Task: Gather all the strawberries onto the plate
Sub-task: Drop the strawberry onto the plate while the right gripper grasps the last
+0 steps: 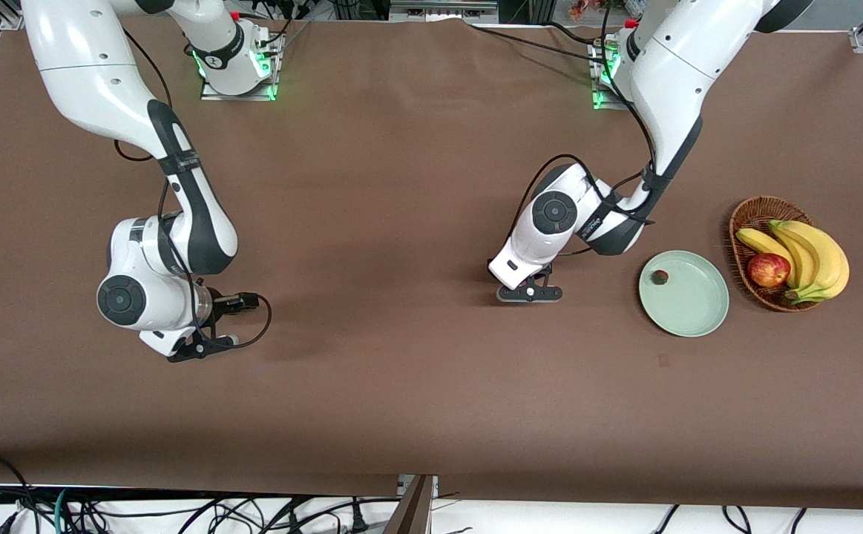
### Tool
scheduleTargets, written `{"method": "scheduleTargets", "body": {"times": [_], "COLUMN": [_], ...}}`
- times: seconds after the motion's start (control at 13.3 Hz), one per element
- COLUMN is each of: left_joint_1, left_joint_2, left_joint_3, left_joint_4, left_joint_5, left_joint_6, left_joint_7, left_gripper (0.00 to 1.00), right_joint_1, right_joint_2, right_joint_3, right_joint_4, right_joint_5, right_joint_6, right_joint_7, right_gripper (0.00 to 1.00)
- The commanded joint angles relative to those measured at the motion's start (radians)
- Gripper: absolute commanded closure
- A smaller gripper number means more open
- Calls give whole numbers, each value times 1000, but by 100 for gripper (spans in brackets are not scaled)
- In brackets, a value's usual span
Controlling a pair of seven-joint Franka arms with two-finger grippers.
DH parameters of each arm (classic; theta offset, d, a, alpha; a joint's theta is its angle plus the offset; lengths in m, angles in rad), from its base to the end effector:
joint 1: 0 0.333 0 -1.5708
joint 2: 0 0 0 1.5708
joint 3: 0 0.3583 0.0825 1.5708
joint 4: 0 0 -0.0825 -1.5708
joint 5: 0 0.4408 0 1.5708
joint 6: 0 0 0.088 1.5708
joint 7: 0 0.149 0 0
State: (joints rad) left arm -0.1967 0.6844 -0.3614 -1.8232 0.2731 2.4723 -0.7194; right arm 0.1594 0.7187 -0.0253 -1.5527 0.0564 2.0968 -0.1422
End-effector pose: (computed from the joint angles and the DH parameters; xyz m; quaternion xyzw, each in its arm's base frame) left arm 0.6092 -0.3642 0.1275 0.9995 0.0123 -0.0069 0.0288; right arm 0.7414 0.1068 0.1654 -0.9884 -0.1235 0.0869 0.0148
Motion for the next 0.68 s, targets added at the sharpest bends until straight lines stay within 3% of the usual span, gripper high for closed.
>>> {"method": "scheduleTargets", "body": {"times": [0.0, 0.15, 0.38, 0.6], "left_joint_1": [-4, 25, 121, 197], "left_joint_2": [11, -18, -80, -155], "left_joint_3": [-1, 1, 9, 50], "left_joint_4": [24, 25, 5, -8], "left_joint_5": [31, 35, 11, -40], "left_joint_6": [-7, -9, -33, -151], "left_joint_7": [-23, 11, 267, 458], "left_gripper": [89, 90, 88, 88], "right_joint_1": [-29, -37, -41, -44], "right_joint_2": [-31, -27, -24, -22], "right_joint_3": [15, 13, 13, 13], "right_joint_4": [-62, -85, -102, -102], "right_joint_5": [8, 7, 7, 8], "right_joint_6": [48, 81, 114, 114], "right_joint_7": [-65, -71, -96, -96], "right_gripper": [5, 8, 26, 48]}}
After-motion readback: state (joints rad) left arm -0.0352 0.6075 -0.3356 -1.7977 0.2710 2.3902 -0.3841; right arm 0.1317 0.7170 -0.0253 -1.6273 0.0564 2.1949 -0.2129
